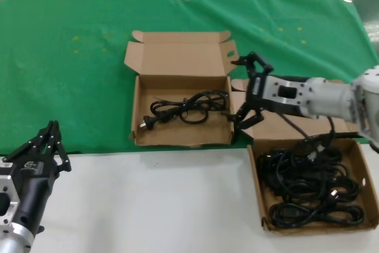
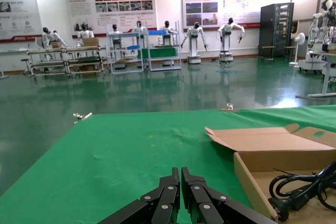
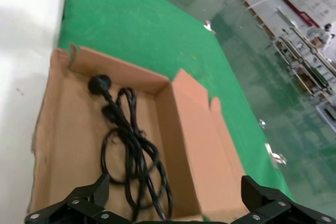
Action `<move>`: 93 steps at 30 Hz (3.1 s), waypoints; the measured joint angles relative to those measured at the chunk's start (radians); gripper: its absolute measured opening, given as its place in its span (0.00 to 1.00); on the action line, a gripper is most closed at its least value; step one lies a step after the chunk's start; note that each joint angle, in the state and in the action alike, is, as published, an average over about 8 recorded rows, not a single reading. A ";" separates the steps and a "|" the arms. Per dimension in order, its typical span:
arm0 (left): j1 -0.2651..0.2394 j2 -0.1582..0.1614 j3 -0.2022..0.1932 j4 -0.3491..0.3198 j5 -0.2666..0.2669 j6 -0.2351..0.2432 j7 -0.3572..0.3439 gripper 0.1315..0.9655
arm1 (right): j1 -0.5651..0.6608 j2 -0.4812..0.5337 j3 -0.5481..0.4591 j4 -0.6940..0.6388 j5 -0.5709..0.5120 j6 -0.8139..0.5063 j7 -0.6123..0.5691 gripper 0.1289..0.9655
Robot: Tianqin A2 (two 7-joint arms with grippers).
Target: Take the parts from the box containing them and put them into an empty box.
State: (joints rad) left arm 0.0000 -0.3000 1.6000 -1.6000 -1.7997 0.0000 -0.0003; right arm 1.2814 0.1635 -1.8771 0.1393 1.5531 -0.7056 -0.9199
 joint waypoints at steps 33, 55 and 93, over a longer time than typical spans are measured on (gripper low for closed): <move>0.000 0.000 0.000 0.000 0.000 0.000 0.000 0.31 | -0.364 0.061 0.068 0.443 0.060 0.179 0.282 1.00; 0.000 0.000 0.000 0.000 0.000 0.000 0.000 0.85 | -0.731 0.091 0.152 0.850 0.135 0.390 0.537 1.00; 0.000 0.000 0.000 0.000 0.000 0.000 0.000 1.00 | -1.239 0.133 0.267 1.414 0.238 0.681 0.891 1.00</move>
State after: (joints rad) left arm 0.0000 -0.3000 1.6000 -1.6000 -1.8000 0.0000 -0.0001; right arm 0.0422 0.2966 -1.6096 1.5532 1.7914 -0.0242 -0.0292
